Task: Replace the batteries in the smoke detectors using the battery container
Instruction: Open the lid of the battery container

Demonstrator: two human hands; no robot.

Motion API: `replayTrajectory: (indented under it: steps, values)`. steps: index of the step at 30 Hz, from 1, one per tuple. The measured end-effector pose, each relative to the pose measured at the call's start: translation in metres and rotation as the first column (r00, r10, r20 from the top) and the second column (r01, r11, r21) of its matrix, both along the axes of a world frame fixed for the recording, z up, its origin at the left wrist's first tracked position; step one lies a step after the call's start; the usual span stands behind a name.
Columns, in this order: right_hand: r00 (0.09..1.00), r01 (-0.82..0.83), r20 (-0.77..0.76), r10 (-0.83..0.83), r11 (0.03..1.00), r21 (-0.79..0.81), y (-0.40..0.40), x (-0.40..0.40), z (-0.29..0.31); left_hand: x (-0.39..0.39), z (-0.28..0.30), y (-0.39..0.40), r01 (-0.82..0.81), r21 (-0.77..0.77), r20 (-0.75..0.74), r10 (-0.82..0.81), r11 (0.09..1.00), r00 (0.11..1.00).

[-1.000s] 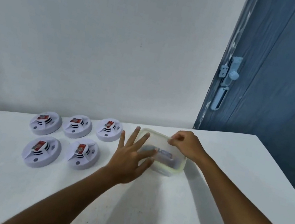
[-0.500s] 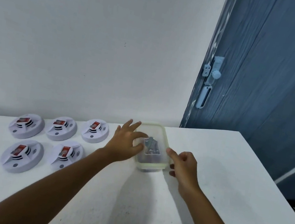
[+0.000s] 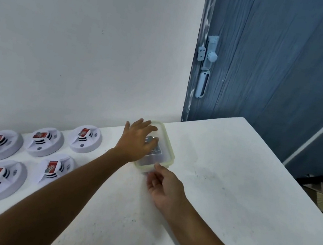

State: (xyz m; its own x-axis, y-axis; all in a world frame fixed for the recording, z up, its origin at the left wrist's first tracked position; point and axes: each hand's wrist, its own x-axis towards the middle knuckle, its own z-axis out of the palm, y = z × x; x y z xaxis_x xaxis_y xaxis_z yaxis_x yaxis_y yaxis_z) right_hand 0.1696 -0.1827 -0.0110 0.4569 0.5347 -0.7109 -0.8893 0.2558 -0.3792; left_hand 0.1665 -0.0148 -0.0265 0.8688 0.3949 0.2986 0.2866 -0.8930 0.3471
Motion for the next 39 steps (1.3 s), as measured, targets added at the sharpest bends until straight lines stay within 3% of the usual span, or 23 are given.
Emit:
replayTrajectory:
  steps: [9,14,16,18,21,24,28,33,36,39]
  values:
    - [0.972,0.050,0.232,-0.041,0.998,-0.035,0.002,-0.008,-0.018,0.000,-0.003,-0.001,-0.028,-0.030,0.025,0.029,0.999,0.999]
    - [0.913,0.138,0.408,-0.012,0.950,-0.280,0.002,-0.008,-0.001,0.000,-0.002,0.000,-0.013,-0.042,0.030,0.014,0.999,0.999]
    - [0.790,0.270,0.608,-0.080,0.936,-0.227,-0.004,-0.004,0.005,-0.002,0.003,-0.002,-0.019,-0.076,0.007,0.020,0.997,1.000]
    - [0.586,0.331,0.808,-0.061,0.928,-0.170,-0.004,0.011,0.010,-0.008,0.008,-0.008,-0.042,-0.145,0.059,0.051,0.989,0.997]
    - [0.208,0.263,0.953,0.221,0.926,-0.272,0.021,0.050,0.017,-0.031,0.010,-0.022,-0.040,-0.177,0.161,0.069,0.983,0.984]
    - [-0.126,0.158,0.830,0.544,0.837,-0.524,0.067,0.085,0.019,-0.057,-0.001,-0.034,0.022,-0.061,0.192,-0.010,0.998,0.981]
    - [-0.445,0.145,0.420,0.791,0.526,-0.838,0.099,0.101,0.012,-0.080,-0.008,-0.044,-0.031,-0.118,0.058,0.038,0.992,0.998]
    - [-0.522,0.277,0.225,0.823,0.413,-0.868,0.079,0.105,0.007,-0.091,-0.008,-0.032,-0.134,-0.097,-0.019,0.133,0.986,0.991]
    - [-0.501,0.354,0.207,0.840,0.417,-0.837,0.060,0.105,0.011,-0.093,-0.005,-0.015,-0.209,-0.070,-0.053,0.206,0.975,0.977]
    - [-0.496,0.449,0.182,0.849,0.430,-0.784,0.037,0.098,0.009,-0.088,0.002,0.004,-0.287,-0.135,-0.140,0.268,0.948,0.953]
